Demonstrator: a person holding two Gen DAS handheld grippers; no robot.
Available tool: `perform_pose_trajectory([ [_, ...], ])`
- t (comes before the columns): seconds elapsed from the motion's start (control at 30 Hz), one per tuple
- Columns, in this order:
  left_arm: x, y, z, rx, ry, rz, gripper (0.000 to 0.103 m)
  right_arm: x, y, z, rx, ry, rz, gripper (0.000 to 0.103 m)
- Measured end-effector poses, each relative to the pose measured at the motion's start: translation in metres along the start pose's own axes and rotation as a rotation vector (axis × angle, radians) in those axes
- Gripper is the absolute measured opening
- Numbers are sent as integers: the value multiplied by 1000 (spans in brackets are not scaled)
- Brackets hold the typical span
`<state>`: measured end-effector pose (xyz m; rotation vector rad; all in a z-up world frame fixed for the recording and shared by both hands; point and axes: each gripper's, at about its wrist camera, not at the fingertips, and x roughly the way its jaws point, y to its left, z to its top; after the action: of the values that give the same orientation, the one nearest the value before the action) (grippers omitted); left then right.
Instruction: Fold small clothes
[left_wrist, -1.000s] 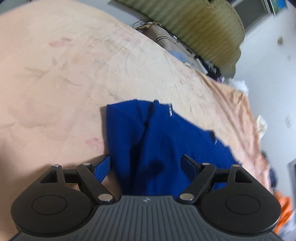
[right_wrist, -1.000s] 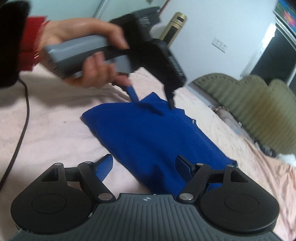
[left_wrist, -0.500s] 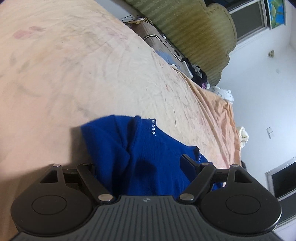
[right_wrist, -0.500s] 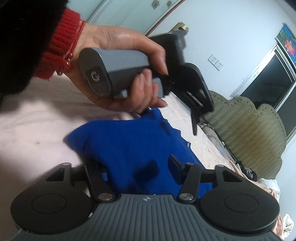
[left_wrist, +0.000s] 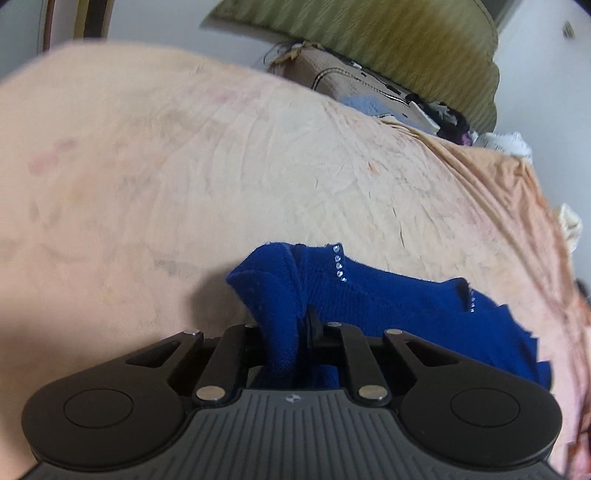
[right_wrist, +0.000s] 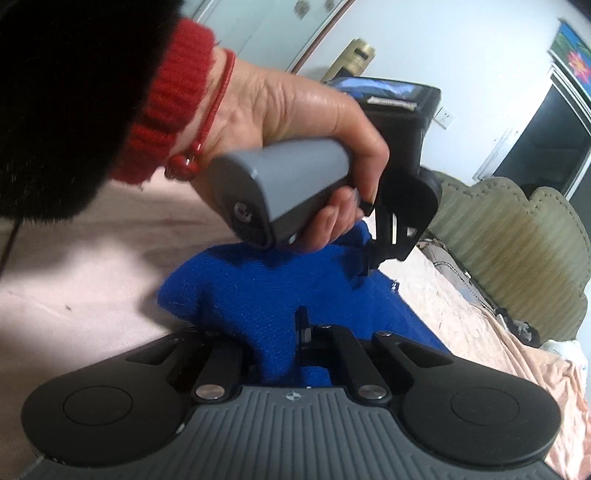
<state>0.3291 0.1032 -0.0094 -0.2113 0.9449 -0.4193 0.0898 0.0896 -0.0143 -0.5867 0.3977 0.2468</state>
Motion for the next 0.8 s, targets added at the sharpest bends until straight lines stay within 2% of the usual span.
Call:
perform_pose_trajectory([
  [0.23,-34,-44,10,93,-78,98,11,-44,-39,-8,105,-89,-57,6],
  [0.47,-44,-90,8,180,-124,161,11,-79,-64,-27,207,-106,-87,5],
  [0.8,-49,-144,1,235,-173,187,11,-101,-95,-62,293,-112,-147,5],
])
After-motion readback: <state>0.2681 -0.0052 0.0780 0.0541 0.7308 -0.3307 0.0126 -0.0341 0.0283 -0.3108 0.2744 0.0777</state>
